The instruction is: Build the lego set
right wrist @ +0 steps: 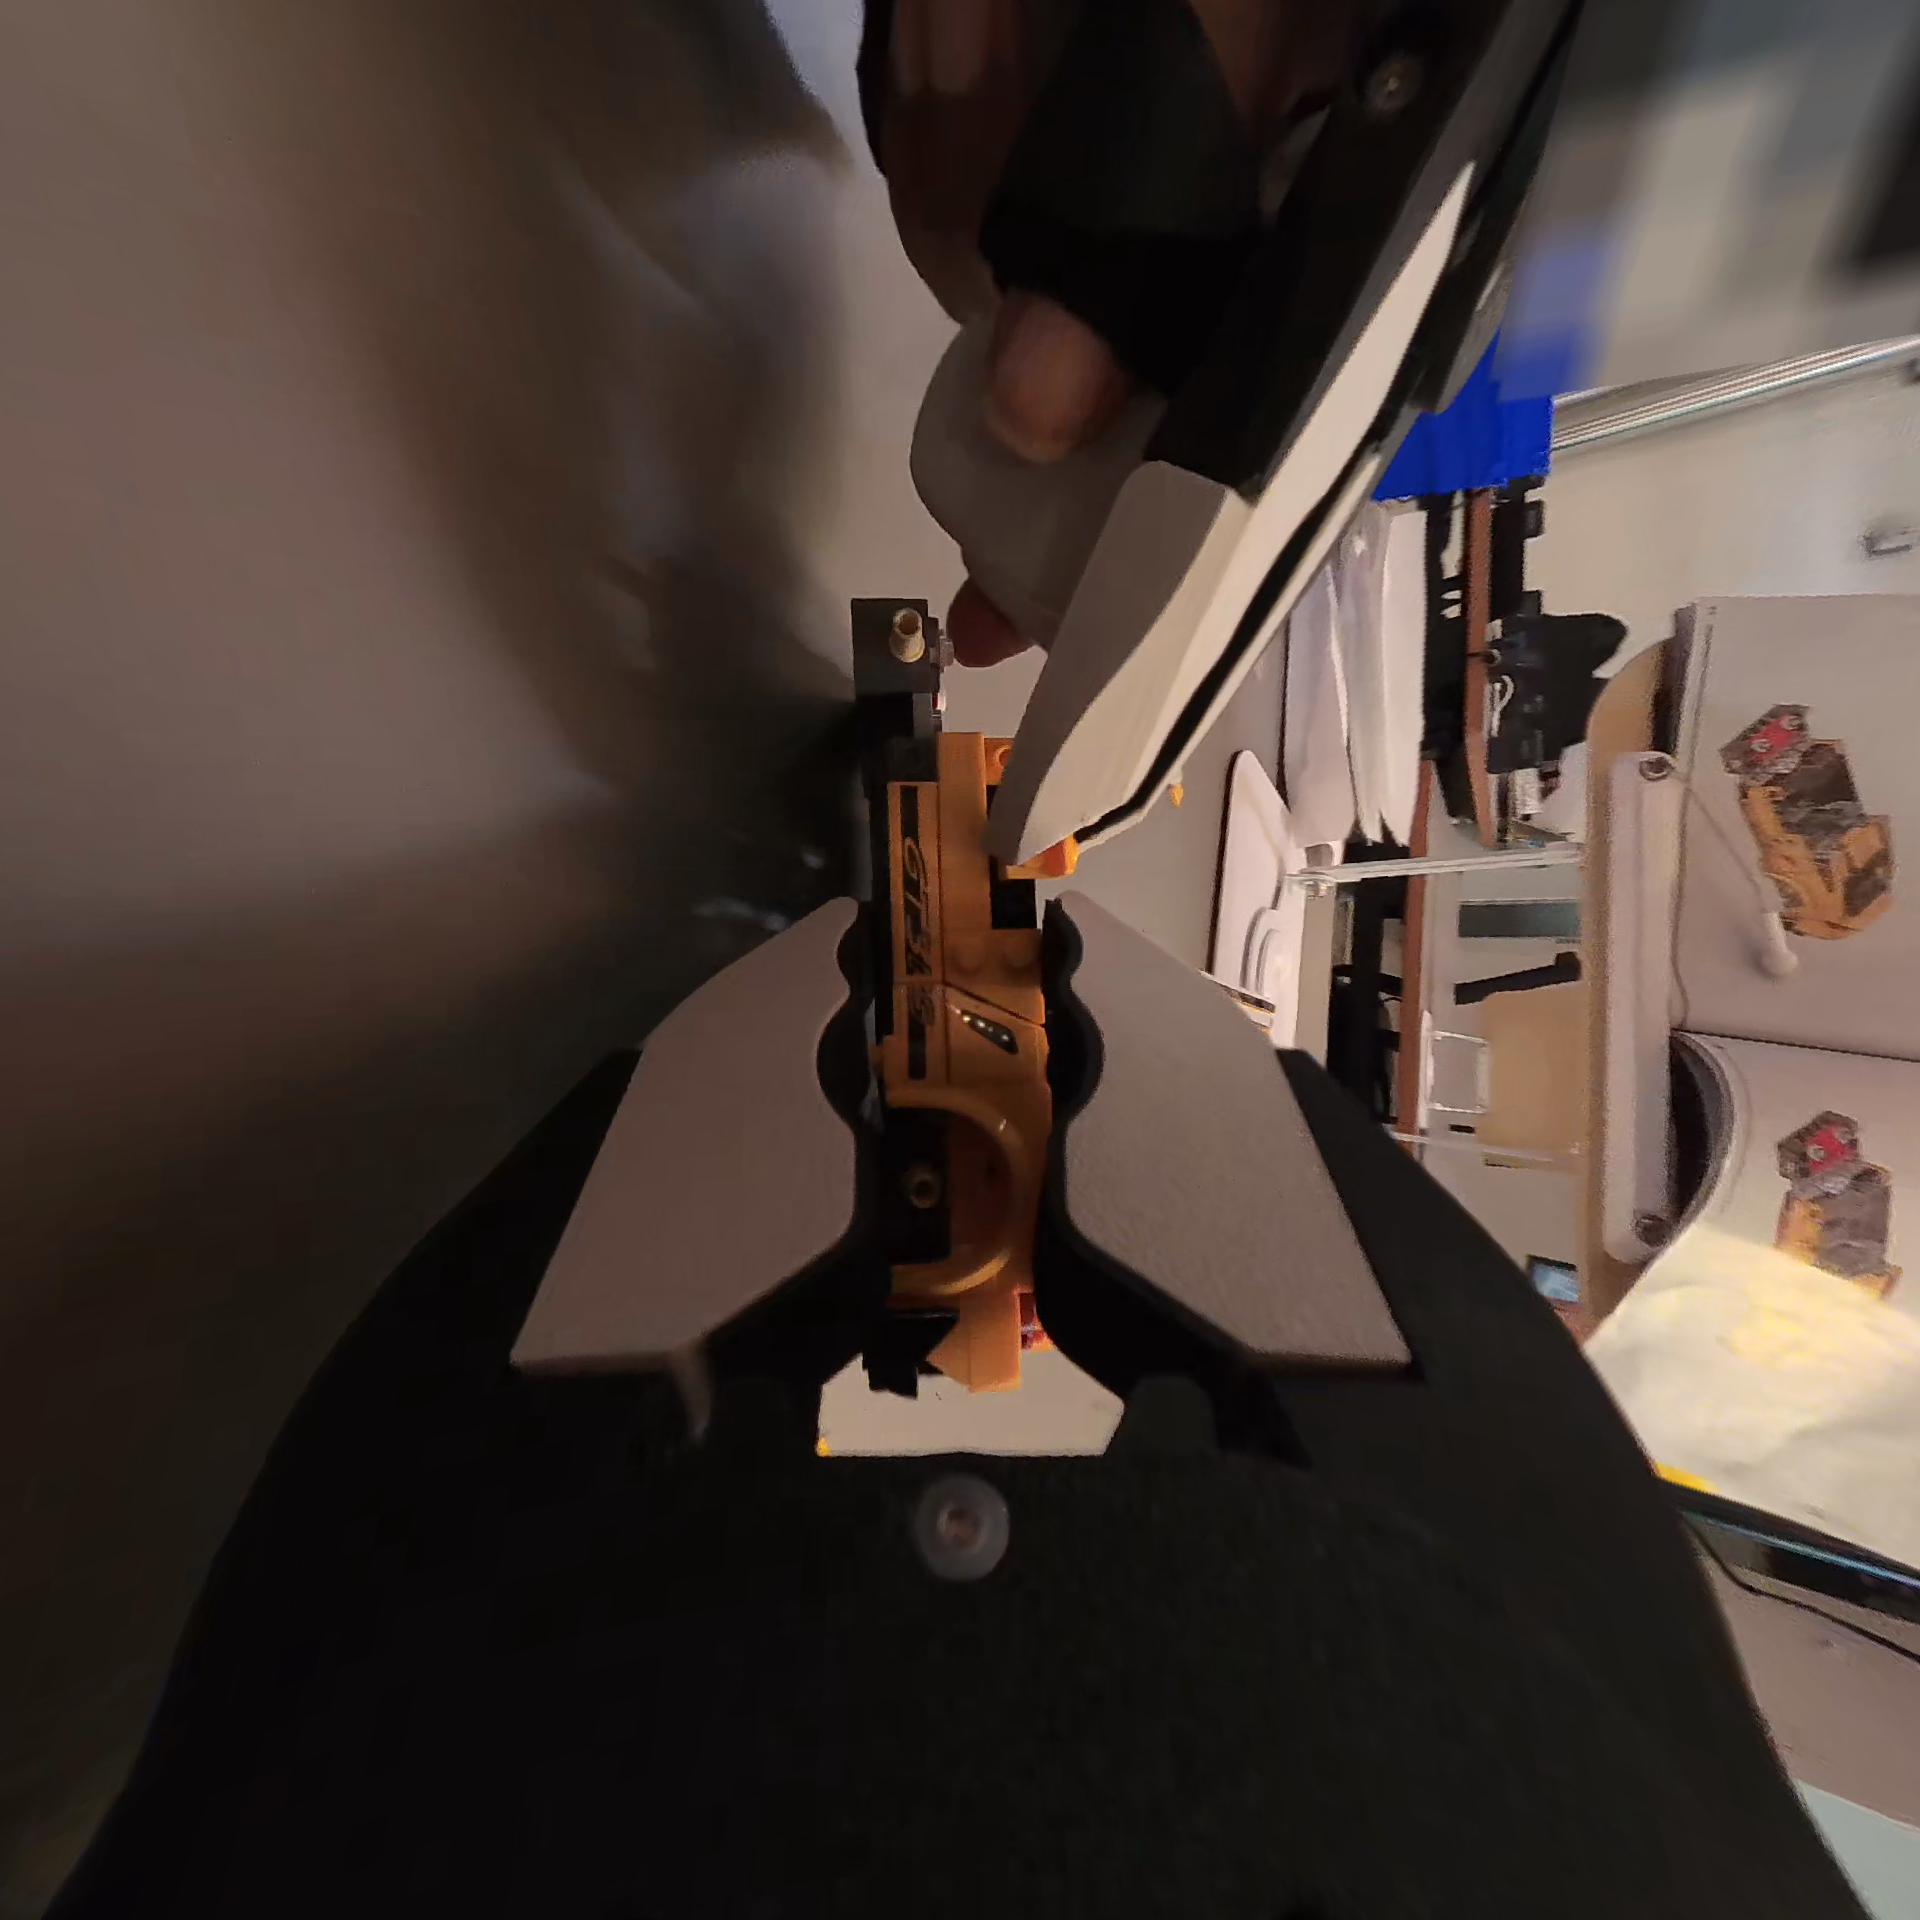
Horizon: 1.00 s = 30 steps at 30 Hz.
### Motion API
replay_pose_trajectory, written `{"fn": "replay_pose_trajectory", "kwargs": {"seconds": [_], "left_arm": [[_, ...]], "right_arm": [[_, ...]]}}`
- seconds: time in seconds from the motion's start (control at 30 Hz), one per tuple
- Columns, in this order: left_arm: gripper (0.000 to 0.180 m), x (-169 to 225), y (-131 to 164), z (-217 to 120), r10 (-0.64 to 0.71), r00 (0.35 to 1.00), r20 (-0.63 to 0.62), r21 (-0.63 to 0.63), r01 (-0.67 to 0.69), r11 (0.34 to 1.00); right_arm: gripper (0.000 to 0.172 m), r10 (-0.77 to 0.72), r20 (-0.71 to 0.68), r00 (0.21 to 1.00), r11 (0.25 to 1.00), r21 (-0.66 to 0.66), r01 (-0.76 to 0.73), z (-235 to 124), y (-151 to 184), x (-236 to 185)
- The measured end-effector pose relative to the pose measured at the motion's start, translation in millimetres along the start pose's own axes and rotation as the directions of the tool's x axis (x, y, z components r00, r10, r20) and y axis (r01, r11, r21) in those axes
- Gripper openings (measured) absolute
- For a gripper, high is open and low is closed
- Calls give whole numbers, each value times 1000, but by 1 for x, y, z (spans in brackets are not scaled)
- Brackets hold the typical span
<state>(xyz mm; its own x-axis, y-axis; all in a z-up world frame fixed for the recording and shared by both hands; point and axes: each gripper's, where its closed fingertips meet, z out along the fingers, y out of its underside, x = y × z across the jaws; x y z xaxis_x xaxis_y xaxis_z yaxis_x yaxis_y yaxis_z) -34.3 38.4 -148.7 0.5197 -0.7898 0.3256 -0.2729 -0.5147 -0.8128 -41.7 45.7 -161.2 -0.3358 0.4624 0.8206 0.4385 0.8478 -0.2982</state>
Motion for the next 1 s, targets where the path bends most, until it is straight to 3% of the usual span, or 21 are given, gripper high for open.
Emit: {"fn": "replay_pose_trajectory", "kwargs": {"seconds": [0.2, 0.53, 0.8, 1.0], "left_arm": [[7, -4, 8, 5, 200, 974, 105, -80, -192, 978], [8, -16, 21, 11, 506, 823, 259, -237, -454, 859], [9, -23, 20, 11, 628, 712, 315, -282, -561, 778], [13, -28, 20, 11, 636, 696, 334, -289, -566, 772]], "right_arm": [[31, 56, 29, 998, 998, 4, -56, 1, 1, -6], [28, 241, 164, 957, 967, 39, -250, -13, -1, -5], [23, 373, 270, 888, 921, 11, -390, -14, -4, -3], [20, 417, 351, 838, 901, -40, -432, -8, 0, 2]]}}
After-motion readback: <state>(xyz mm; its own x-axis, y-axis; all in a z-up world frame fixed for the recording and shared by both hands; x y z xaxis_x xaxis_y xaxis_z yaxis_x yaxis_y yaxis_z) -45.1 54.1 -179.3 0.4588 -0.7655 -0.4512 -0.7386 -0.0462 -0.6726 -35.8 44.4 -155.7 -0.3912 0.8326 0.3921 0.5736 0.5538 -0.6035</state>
